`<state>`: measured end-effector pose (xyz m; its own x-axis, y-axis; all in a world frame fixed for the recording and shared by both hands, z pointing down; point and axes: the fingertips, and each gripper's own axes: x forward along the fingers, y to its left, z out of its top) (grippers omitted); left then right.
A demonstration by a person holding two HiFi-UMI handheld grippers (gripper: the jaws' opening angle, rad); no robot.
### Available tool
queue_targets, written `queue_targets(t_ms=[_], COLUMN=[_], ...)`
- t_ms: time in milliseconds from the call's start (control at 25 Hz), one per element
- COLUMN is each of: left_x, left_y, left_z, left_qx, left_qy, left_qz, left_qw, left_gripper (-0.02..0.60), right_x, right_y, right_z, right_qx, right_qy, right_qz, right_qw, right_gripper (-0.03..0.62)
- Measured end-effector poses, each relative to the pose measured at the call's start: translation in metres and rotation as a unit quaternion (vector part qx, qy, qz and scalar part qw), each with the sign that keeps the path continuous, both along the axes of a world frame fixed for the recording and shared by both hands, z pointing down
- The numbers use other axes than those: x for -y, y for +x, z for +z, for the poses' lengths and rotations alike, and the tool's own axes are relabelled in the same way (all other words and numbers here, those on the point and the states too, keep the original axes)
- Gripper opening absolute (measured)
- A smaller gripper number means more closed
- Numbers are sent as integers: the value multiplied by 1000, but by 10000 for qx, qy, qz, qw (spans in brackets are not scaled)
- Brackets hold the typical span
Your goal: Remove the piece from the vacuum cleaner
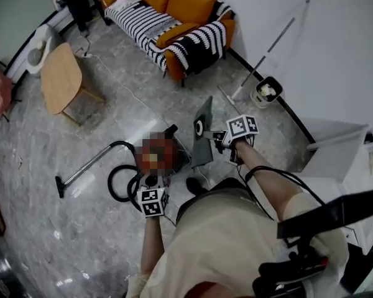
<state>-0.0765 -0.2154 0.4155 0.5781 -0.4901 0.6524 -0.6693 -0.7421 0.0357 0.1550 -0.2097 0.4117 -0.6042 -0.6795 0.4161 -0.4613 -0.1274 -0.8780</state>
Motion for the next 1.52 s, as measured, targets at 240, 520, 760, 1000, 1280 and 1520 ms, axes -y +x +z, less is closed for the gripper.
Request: queue_targets(t_ms=[240,520,760,1000,1280,1520], left_x=[-12,-48,-69,-96,-143,-157], left_y=[41,82,104,114,99,78], left_z=[-24,-29,-38,-47,-48,-46], left_qx=[-110,15,151,227,422,351], left_qy=[-40,50,165,213,33,-27], left_qz=[60,119,-7,-331,-796,-1109], left_qw=[9999,9999,9997,9990,9959,9932], left_gripper=[5,5,5,5,5,5], right_x=[-19,-55,-72,-86,-101,-112], right_y=[17,47,68,77,65,27], right_z=[-16,-16,-12,-8,14,9], right_qx=[67,589,533,619,862,815], right_qy=[192,365,364,375,128,166], right_qz=[-136,7,-335,-785,-1205,-1722], right_qw=[9997,9976,9974,9943,9889,9815], right_gripper=[31,31,32,32,32,32])
